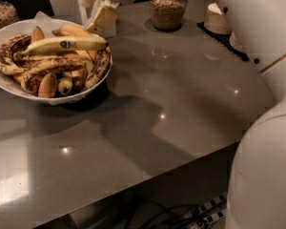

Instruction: Pick banana from white bowl

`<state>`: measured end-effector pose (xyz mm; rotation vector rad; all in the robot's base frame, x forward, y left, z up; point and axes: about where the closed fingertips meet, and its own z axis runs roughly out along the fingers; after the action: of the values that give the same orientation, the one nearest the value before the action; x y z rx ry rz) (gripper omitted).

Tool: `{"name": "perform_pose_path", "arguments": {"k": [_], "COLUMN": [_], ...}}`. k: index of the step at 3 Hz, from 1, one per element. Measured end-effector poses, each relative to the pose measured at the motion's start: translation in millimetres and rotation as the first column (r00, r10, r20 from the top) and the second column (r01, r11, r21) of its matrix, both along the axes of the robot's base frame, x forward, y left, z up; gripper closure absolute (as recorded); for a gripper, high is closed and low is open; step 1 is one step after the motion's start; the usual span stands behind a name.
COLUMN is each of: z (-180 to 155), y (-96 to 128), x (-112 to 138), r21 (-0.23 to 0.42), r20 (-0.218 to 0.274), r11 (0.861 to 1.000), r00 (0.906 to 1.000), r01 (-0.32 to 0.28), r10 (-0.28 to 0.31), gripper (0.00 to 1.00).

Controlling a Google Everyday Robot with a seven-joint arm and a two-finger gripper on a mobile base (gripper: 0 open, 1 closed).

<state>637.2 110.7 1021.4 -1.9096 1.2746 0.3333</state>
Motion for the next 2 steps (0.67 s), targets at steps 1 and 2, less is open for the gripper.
{"name": "perform_pose_path", "arguments": {"k": [1, 2], "z": [-8, -21], "y": [13, 27], "x": [-2, -4], "r21": [0.010, 0.017], "r20": [-0.025, -0.065], "r11": [1.000, 0.999], "r00": [0.9994, 0.9967], "r01": [-0.025, -0.046], "r10": [0.025, 0.047], "gripper": [0.43, 0.41]}}
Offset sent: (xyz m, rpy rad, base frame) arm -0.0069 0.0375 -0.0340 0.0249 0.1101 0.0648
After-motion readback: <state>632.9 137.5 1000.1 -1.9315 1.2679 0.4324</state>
